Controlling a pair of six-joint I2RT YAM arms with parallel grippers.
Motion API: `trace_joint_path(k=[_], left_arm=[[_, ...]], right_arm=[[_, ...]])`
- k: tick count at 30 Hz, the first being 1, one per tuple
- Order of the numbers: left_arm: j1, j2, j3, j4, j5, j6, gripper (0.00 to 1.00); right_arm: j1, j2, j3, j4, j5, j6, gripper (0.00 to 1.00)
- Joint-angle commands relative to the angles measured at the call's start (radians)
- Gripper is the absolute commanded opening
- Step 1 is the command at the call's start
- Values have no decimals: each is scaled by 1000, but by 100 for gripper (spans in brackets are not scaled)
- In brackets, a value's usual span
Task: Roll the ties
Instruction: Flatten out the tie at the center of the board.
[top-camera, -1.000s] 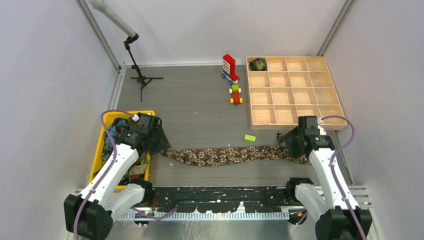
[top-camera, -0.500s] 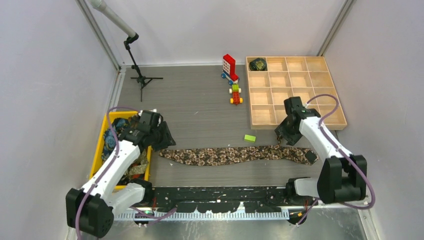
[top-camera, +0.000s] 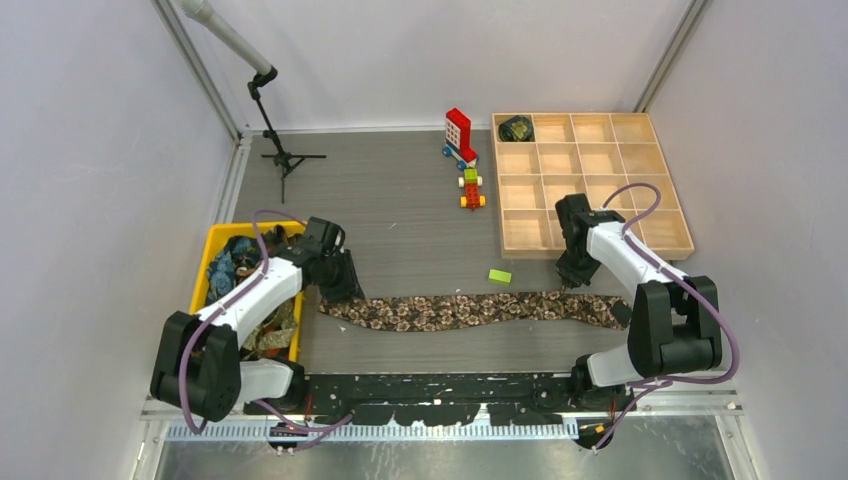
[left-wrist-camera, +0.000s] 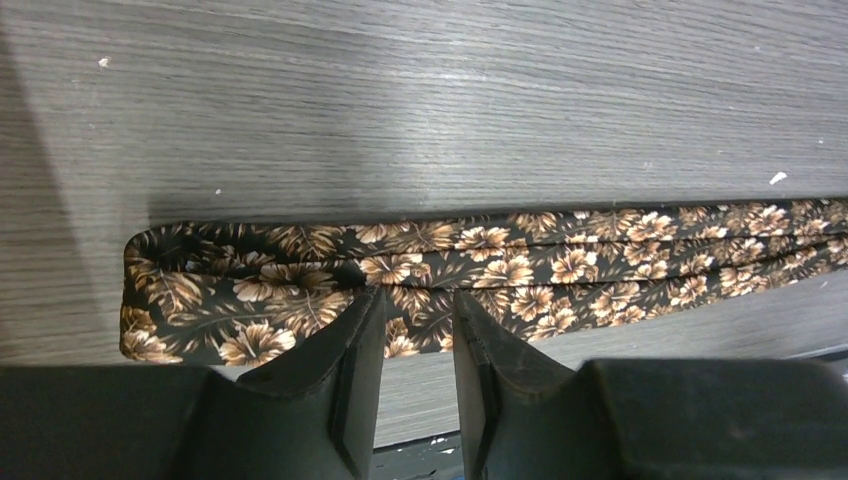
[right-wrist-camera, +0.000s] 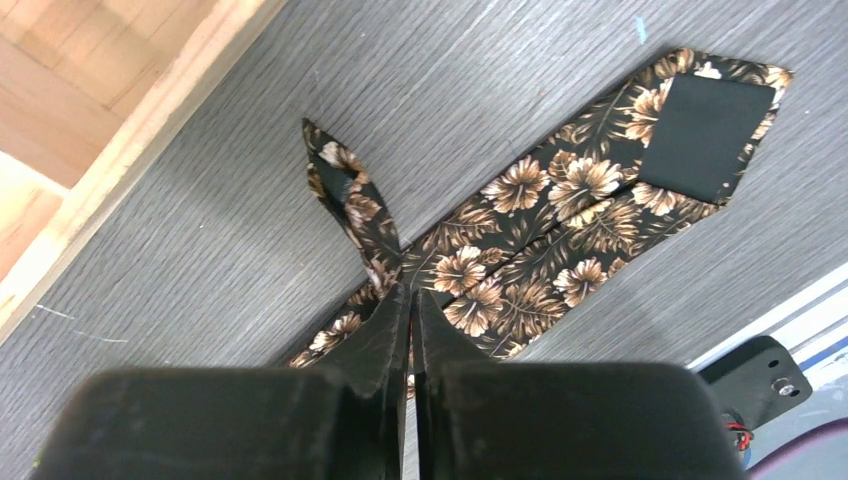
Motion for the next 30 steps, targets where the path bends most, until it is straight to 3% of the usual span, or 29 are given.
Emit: trace_joint_path(k=[1, 6, 14, 19, 20, 22, 26, 30], left_arm=[[-5, 57, -9, 74, 7, 8, 31], [-8, 106, -22, 124, 3, 11, 29], [-11, 127, -51, 155, -13, 15, 27], [-11, 116, -68, 160, -19, 24, 27], [-11, 113, -71, 164, -16, 25, 27], [-11, 109, -82, 177, -10, 24, 26], [-11, 112, -87, 183, -5, 26, 26], [-11, 107, -94, 188, -7, 32, 25]], right_arm=[[8, -15, 42, -33, 73, -3, 3], [18, -18, 82, -87, 80, -6, 0], [22, -15, 227, -366, 187, -3, 0], [25, -32, 268, -418, 153, -4, 3], [30, -34, 264, -393, 117, -19, 24], [34, -33, 234, -309, 40, -43, 75], [33, 13, 167, -169, 8, -55, 80], [33, 74, 134, -39, 3, -70, 73]])
